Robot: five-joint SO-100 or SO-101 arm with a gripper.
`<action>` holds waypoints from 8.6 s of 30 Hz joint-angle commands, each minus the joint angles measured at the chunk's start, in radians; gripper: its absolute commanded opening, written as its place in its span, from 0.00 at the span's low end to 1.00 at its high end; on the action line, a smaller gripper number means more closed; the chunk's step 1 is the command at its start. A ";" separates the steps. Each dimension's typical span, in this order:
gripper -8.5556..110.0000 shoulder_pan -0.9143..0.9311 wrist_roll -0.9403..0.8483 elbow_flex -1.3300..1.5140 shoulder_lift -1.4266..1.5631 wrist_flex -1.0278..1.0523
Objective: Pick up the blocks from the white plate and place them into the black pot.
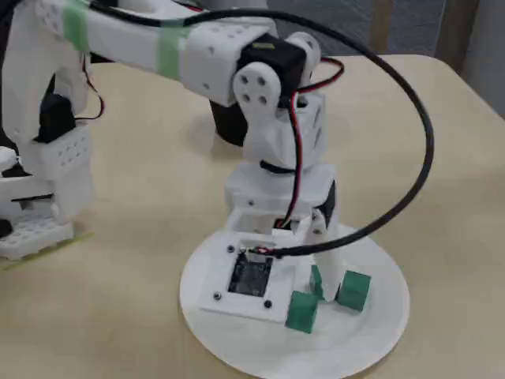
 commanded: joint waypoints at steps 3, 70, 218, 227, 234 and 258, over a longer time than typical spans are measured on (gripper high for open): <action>0.32 -0.009 -0.006 -0.041 0.028 0.008; 0.05 -1.200 0.207 0.655 0.887 -0.468; 0.16 -0.103 1.738 -0.356 -0.235 -0.058; 0.08 -0.106 1.758 -0.356 -0.250 -0.046; 0.16 -0.100 1.775 -0.356 -0.259 -0.037; 0.12 -0.107 1.881 -0.356 -0.336 -0.018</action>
